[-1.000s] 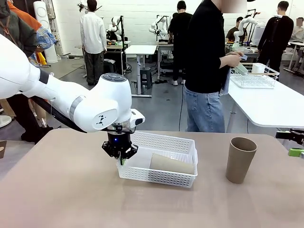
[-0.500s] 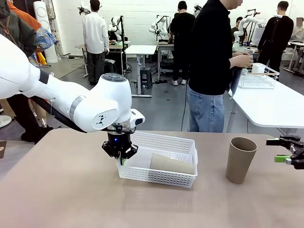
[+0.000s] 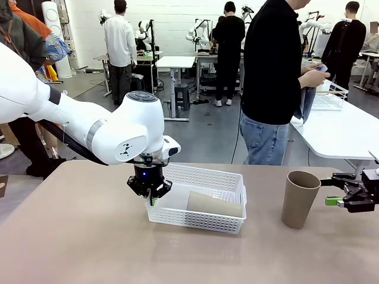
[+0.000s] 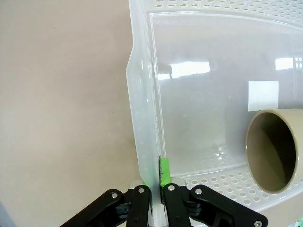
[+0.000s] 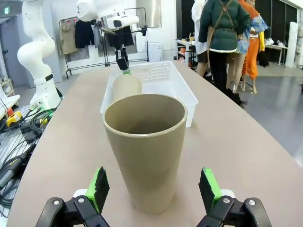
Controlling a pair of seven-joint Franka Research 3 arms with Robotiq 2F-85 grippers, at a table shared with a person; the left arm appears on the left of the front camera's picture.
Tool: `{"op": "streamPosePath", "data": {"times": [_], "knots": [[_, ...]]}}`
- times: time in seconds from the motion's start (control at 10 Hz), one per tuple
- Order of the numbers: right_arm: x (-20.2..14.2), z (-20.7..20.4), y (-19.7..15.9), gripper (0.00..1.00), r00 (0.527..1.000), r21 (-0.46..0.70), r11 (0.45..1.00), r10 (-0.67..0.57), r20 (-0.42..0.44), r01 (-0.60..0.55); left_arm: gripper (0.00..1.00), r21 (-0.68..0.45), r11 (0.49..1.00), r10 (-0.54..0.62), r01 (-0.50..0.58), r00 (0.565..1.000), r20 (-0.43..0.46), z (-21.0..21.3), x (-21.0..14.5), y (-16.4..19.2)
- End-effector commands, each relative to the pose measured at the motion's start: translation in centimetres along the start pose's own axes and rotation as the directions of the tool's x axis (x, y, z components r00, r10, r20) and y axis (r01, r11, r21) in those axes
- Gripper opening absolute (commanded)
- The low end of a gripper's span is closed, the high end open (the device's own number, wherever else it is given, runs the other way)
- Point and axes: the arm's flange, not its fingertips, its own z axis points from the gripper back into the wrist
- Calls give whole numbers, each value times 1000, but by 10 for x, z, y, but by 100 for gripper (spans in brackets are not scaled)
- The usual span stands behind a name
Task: Clean and organize the cups into the basket.
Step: Pick up the Reusable plastic cup from the right side of the table and stack it inside the Organizing basket in the center of the table.
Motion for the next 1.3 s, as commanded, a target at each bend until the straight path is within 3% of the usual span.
{"op": "streamPosePath", "data": {"times": [0.0,0.5,0.7,1.2], "knots": [[-1,3,1,100,1000,-5,1000,-2,0,2,0,13,1000,-6,5,1000,11,1,0,-1],[-1,3,0,100,1000,-6,1000,-2,0,2,0,13,1000,-6,5,1000,11,1,0,-1],[-15,-17,-14,100,998,50,998,-22,-63,26,0,13,1000,-6,5,1000,11,1,0,-1],[-27,-39,-33,100,994,78,995,-48,-97,56,0,13,1000,-6,5,1000,11,1,0,-1]]}}
